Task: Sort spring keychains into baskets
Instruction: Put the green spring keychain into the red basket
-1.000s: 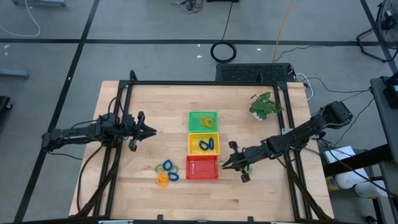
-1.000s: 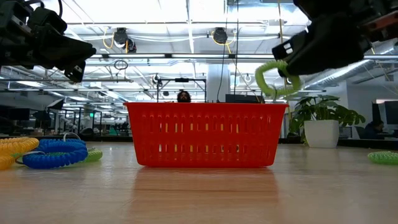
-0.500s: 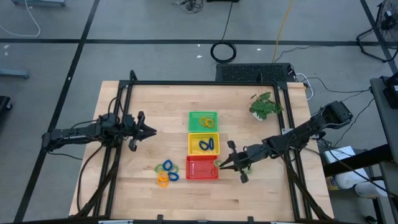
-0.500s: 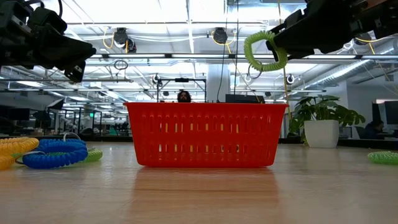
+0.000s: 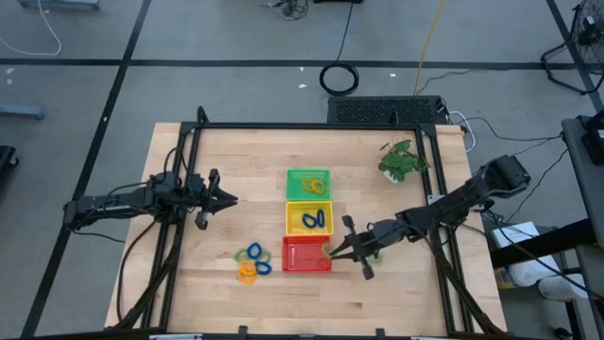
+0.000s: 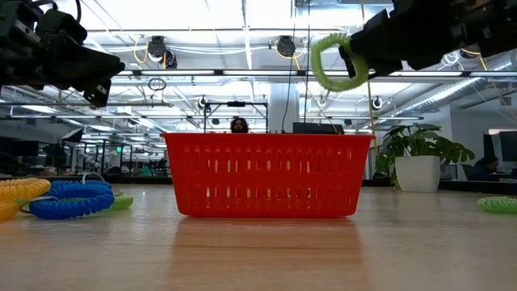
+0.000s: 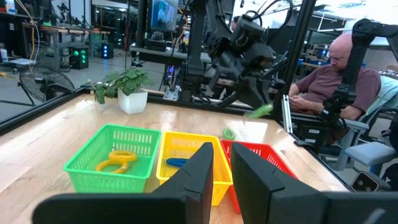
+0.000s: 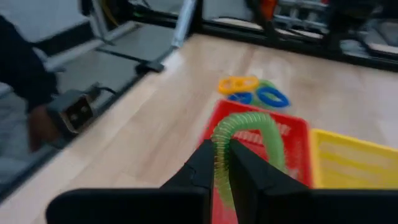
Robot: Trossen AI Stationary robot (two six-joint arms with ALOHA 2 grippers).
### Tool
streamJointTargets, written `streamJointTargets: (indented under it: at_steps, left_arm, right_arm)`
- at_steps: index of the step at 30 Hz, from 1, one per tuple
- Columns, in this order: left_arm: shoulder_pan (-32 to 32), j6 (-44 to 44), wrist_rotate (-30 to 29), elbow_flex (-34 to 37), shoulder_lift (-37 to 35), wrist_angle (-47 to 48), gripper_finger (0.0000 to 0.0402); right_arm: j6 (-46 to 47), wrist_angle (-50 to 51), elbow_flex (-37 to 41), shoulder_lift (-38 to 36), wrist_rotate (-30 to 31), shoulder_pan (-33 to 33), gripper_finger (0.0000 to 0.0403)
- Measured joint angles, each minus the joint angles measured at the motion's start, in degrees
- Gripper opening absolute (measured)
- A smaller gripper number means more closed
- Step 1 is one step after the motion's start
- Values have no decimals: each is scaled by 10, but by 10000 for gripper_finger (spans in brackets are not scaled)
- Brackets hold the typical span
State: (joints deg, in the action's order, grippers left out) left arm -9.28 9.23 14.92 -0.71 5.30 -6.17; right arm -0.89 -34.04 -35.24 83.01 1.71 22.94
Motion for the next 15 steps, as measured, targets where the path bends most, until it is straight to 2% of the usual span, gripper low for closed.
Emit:
streamJointTargets:
  at_steps: [2,5,15]
  left_arm:
    - [0,0,0,0,0,0,61]
    - [0,0,0,0,0,0,61]
    - [0,0,0,0,0,0,60]
  right_arm:
    - [-2,-32,-1,23,-22,0,20]
    - [-13,-52,-1,45,-20,0,20]
    - [-30,-5,-45,50,-18,-6,20]
